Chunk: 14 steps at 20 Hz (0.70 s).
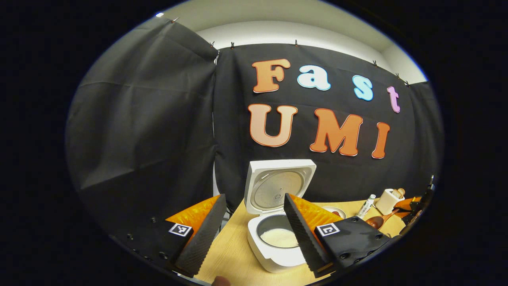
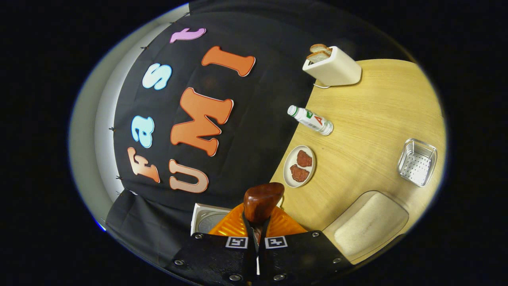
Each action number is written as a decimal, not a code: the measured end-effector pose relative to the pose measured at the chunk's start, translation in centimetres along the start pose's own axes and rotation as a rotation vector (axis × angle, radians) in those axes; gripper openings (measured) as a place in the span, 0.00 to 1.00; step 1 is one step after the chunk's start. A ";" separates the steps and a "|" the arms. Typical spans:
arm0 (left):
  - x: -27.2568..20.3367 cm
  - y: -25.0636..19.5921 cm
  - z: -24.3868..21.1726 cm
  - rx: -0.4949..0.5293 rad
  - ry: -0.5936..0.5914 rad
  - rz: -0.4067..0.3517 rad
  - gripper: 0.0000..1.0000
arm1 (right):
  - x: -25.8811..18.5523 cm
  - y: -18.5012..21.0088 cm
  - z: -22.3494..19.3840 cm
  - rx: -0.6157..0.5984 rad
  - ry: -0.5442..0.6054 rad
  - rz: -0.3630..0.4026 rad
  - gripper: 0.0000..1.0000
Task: Close the left gripper, press the button to open the rice cooker; take a wooden spoon from the chopstick holder with the right hand, scoop a spoonful of rice and pour it into the rice cooker, then put the wooden spoon back into the chopstick holder.
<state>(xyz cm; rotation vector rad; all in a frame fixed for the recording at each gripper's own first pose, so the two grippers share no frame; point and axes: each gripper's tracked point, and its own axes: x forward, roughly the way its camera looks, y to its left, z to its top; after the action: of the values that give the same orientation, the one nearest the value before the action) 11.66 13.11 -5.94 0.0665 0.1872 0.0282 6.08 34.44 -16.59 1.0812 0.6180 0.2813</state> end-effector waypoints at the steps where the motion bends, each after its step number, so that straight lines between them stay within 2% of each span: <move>1: -0.1 0.4 -0.1 0.000 0.002 0.002 0.99 | 0.8 1.2 -0.6 -0.008 0.008 0.009 0.01; 8: -1.8 2.4 -0.2 0.014 0.005 0.011 0.99 | 6.3 7.5 -5.2 -0.104 0.059 0.058 0.01; 14: -2.7 3.0 -0.3 0.011 0.007 -0.003 0.98 | 11.0 9.6 -10.4 -0.276 0.114 0.051 0.01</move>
<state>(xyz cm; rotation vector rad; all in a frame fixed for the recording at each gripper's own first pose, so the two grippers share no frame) 8.90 16.07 -5.52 0.0766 0.1942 0.0247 9.44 52.00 -15.14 0.8204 0.6326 0.4614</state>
